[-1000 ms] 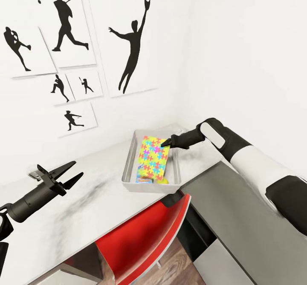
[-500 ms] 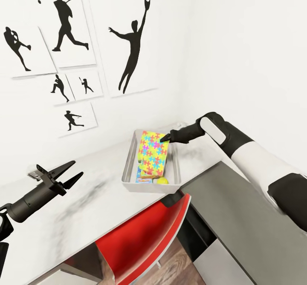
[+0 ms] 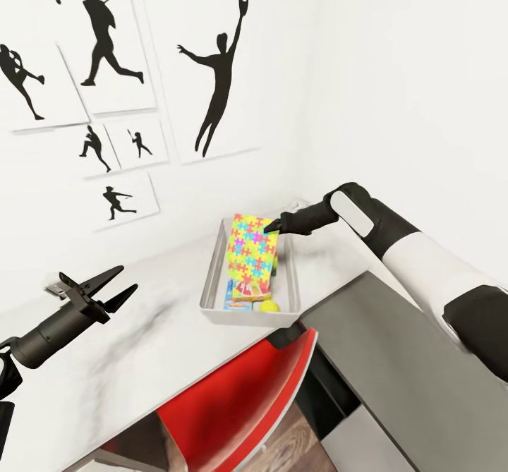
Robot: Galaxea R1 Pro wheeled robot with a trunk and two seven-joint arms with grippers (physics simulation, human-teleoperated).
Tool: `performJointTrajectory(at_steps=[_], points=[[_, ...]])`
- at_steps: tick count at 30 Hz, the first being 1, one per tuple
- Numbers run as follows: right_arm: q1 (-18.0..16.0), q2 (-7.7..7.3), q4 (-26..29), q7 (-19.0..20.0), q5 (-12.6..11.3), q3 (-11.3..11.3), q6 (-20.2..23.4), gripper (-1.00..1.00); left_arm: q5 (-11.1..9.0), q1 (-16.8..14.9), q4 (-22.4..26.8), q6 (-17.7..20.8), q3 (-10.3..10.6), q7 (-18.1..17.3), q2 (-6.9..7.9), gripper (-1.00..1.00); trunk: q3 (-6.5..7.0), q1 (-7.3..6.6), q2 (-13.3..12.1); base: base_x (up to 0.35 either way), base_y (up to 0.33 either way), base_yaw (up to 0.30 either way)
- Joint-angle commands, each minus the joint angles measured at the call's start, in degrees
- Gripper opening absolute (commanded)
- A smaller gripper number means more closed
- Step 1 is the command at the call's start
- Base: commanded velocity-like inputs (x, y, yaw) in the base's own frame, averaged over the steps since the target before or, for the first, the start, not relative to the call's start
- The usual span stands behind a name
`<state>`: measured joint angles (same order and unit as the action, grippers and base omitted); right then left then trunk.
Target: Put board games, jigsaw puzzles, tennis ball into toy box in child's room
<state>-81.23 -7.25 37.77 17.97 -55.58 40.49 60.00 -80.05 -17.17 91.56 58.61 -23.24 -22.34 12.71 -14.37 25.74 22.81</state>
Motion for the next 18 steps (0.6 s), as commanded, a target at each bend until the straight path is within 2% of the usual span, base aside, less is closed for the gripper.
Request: performJointTrajectory(at_steps=[1, 12, 14, 18], points=[[-0.1, -0.03, 0.0, 0.6, 0.5, 0.2, 0.0, -1.0, 0.3, -0.1, 0.0, 0.2, -0.1, -0.4, -0.01, 1.0, -0.11, 0.04, 0.1, 0.069, 0.0, 0.0], [-0.2, 0.15, -0.2, 0.6, 0.3, 0.2, 0.0, -1.0, 0.3, -0.1, 0.0, 0.2, 0.0, -0.3, -0.05, 1.0, -0.33, 0.04, 0.1, 0.018, 0.0, 0.0], [-0.3, 0.81, -0.7, 0.6, 0.3, 0.1, 0.0, -1.0, 0.3, -0.1, 0.0, 0.2, -0.1, -0.4, -0.05, 1.0, -0.34, 0.04, 0.1, 0.001, 0.0, 0.0], [-0.3, 0.82, -0.5, 0.7, 0.1, 0.1, 0.0, -1.0, 0.3, 0.0, 0.0, 0.2, -0.1, -0.4, -0.05, 1.0, -0.35, 0.04, 0.1, 0.0, 0.0, 0.0]])
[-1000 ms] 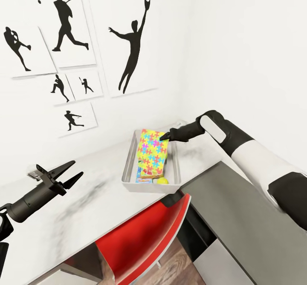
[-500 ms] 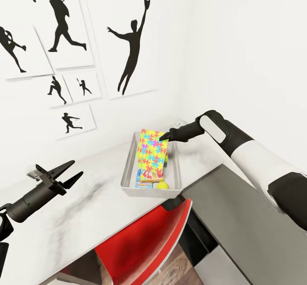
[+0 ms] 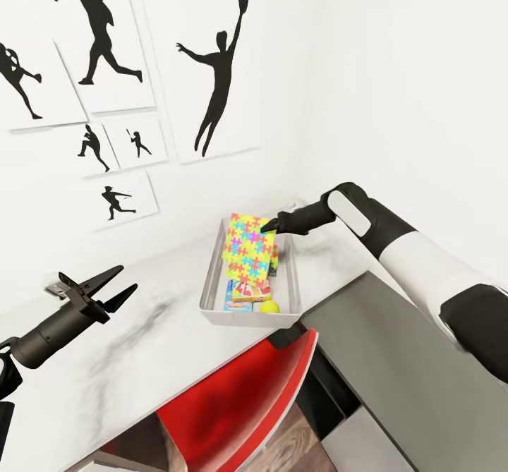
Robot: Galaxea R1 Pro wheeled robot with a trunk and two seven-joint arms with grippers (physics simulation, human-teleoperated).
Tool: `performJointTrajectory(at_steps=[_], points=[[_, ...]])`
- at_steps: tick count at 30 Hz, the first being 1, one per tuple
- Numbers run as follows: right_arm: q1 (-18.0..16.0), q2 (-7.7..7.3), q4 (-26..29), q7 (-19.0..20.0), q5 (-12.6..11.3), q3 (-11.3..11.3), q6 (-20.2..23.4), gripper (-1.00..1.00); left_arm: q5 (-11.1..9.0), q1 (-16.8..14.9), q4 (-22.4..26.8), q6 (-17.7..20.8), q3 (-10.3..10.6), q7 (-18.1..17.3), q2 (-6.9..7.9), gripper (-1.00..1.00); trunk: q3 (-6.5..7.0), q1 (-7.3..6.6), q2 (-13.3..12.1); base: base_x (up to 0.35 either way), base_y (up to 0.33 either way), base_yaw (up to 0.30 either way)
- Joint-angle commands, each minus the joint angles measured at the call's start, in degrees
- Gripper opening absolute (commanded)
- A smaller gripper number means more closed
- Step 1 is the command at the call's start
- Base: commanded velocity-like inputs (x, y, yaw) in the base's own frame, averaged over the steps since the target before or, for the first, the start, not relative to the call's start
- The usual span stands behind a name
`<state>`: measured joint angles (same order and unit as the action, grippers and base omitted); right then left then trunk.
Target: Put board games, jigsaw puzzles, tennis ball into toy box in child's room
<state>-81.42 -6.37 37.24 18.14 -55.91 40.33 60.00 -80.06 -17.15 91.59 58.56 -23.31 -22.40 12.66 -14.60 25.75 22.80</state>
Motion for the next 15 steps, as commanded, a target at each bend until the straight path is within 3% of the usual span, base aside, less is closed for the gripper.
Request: performJointTrajectory(at_steps=[1, 15], points=[[-0.1, -0.05, 0.1, 0.6, 0.4, 0.2, 0.0, -1.0, 0.3, 0.0, 0.0, 0.2, -0.1, -0.4, 0.0, 1.0, -0.11, 0.03, 0.1, 0.0, 0.0, 0.0], [0.3, -0.22, 0.2, 0.6, 0.2, 0.2, 0.0, -1.0, 0.3, -0.1, 0.1, 0.2, -0.2, -0.4, 0.0, 1.0, -0.25, 0.03, 0.1, 0.009, 0.0, 0.0]])
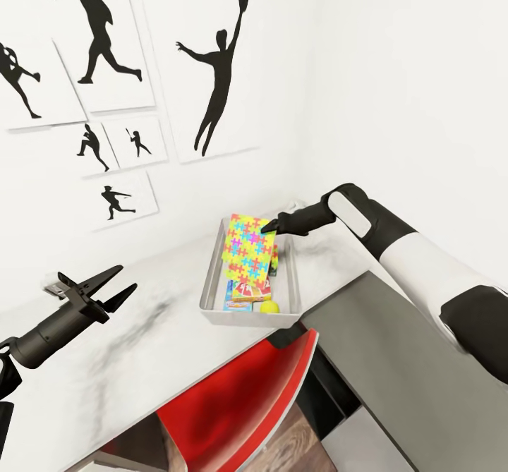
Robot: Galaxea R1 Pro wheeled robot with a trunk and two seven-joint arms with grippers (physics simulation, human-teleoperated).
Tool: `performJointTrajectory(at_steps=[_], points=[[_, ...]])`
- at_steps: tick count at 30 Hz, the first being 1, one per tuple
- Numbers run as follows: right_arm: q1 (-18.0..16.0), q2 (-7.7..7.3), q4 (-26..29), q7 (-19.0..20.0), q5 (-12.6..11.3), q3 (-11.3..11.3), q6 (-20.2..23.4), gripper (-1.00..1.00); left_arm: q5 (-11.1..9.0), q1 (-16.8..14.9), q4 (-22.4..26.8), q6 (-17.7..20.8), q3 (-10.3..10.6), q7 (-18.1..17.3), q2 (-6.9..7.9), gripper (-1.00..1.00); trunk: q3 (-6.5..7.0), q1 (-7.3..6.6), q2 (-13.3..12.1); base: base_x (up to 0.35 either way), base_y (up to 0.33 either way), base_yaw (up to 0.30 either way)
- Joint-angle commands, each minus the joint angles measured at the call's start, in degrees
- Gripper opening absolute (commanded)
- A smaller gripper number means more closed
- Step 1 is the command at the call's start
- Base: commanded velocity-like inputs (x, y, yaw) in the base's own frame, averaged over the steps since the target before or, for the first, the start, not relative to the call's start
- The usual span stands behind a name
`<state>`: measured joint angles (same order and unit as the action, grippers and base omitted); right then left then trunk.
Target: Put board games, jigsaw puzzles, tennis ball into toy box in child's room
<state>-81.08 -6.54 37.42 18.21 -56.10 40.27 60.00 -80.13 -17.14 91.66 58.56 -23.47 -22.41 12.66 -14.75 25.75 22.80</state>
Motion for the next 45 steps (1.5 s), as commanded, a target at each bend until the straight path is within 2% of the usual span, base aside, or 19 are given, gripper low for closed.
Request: performJointTrajectory(at_steps=[1, 13, 22, 28, 33, 38, 40, 43, 45], points=[[-0.1, -0.05, -0.1, 0.6, 0.4, 0.3, 0.0, -1.0, 0.3, 0.0, 0.0, 0.2, -0.1, -0.4, 0.0, 1.0, -0.13, 0.03, 0.1, 0.006, 0.0, 0.0], [-0.1, 0.11, -0.8, 0.6, 0.4, 0.2, 0.0, -1.0, 0.4, 0.0, -0.1, 0.2, 0.1, -0.3, 0.0, 1.0, -0.82, 0.03, 0.1, 0.002, 0.0, 0.0], [-0.4, 0.23, -3.4, 0.6, 0.2, -0.1, 0.0, -1.0, 0.4, 0.0, -0.1, 0.2, 0.1, -0.3, 0.0, 1.0, -1.62, 0.03, 0.1, 0.0, 0.0, 0.0], [-0.5, 0.09, -4.1, 0.7, -1.7, -0.2, 0.0, -1.0, 0.4, 0.0, -0.1, 0.2, 0.1, -0.3, 0.0, 1.0, -2.17, 0.03, 0.1, 0.0, 0.0, 0.0], [-0.5, -0.29, -4.3, 0.7, -4.3, -0.3, 0.0, -1.0, 0.4, 0.0, -0.1, 0.2, 0.2, -0.3, 0.0, 1.0, -2.64, 0.03, 0.1, 0.0, 0.0, 0.0], [-0.6, -0.72, -4.4, 0.7, -5.7, -0.6, 0.0, -1.0, 0.4, 0.0, -0.1, 0.2, 0.2, -0.3, -0.04, 1.0, -3.1, 0.03, 0.1, 0.0, 0.0, 0.0], [-0.6, -0.8, -4.4, 0.7, -6.1, -1.2, 0.0, -1.0, 0.4, 0.0, -0.1, 0.2, 0.2, -0.3, -0.04, 1.0, -3.29, 0.03, 0.1, 0.0, 0.0, 0.0], [-0.6, -0.89, -4.5, 0.6, -7.3, -3.7, 0.0, -1.0, 0.4, 0.0, -0.1, 0.2, 0.2, -0.3, -0.04, 1.0, -3.53, 0.03, 0.1, 0.0, 0.0, 0.0], [-0.5, -0.93, -4.5, 0.6, -7.5, -4.5, 0.0, -1.0, 0.4, 0.0, -0.1, 0.2, 0.2, -0.3, -0.03, 1.0, -3.61, 0.03, 0.1, 0.0, 0.0, 0.0]])
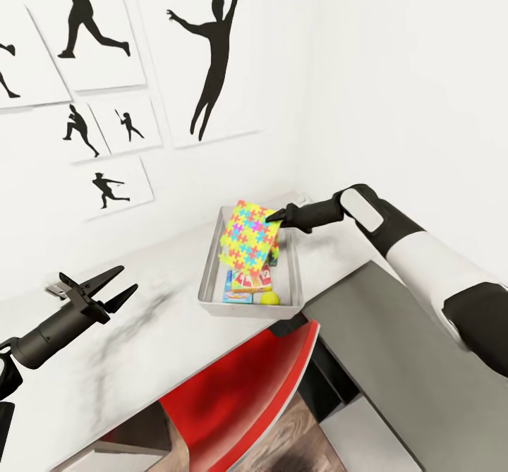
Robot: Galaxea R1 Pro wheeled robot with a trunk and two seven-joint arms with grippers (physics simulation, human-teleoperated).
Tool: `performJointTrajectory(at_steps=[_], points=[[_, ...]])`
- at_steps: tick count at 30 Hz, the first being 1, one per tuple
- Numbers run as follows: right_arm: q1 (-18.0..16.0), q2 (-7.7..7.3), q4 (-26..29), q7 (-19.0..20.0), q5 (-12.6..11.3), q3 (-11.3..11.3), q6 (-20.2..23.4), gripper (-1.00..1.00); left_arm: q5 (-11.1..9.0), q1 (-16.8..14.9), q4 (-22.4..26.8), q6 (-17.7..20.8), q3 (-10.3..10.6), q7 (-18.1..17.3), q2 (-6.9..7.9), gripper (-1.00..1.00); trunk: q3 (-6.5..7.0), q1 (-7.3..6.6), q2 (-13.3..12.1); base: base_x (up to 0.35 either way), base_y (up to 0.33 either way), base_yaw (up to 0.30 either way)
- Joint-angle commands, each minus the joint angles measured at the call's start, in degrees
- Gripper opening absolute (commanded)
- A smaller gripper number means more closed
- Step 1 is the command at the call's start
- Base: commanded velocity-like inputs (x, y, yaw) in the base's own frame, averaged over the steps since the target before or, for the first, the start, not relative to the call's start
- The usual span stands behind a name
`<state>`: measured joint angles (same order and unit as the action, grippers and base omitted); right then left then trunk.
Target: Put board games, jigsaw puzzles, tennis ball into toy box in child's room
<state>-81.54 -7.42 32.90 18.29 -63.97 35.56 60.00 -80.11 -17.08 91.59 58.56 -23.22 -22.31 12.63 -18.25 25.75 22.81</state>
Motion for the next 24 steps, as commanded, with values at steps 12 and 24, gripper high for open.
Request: performJointTrajectory(at_steps=[12, 24], points=[[0.6, -0.81, 0.0, 0.5, 0.0, -0.9, 0.0, -1.0, 0.3, -0.1, 0.0, 0.2, -0.1, -0.4, -0.01, 1.0, -0.57, 0.03, 0.1, 0.0, 0.0, 0.0], [0.9, -0.86, 0.0, 0.5, 0.0, -0.9, 0.0, -1.0, 0.4, -0.1, 0.0, 0.2, -0.1, -0.4, -0.03, 1.0, -1.61, 0.03, 0.1, 0.0, 0.0, 0.0]])
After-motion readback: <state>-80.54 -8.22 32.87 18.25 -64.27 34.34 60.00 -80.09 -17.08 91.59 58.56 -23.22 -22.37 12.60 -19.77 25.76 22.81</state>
